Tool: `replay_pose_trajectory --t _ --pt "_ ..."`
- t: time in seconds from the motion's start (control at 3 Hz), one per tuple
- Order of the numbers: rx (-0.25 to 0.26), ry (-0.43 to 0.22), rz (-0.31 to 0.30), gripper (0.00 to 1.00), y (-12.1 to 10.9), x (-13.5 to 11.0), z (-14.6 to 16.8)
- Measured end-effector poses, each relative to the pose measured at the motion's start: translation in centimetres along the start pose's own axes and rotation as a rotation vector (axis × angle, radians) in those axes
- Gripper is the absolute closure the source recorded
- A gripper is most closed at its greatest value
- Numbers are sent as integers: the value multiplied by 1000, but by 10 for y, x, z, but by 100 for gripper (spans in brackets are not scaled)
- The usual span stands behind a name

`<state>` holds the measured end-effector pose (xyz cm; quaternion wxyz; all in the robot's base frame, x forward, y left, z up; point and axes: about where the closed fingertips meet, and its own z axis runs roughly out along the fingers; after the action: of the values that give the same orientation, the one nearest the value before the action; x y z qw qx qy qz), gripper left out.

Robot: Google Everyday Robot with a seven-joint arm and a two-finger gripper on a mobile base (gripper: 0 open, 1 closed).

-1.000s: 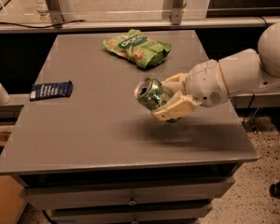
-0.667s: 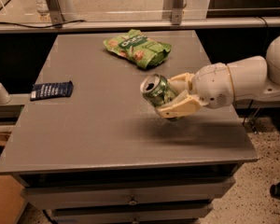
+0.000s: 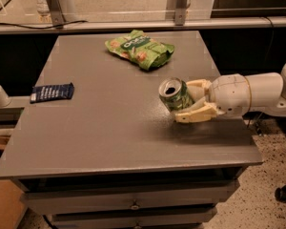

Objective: Place green can upright

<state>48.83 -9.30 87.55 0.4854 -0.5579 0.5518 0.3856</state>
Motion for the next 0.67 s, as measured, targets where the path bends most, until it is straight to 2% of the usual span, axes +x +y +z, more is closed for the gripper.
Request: replay_pose_trajectory --t 0.33,0.67 --pt "-31 -55 -68 100 1 6 -5" --pt "-31 -55 -68 100 1 6 -5"
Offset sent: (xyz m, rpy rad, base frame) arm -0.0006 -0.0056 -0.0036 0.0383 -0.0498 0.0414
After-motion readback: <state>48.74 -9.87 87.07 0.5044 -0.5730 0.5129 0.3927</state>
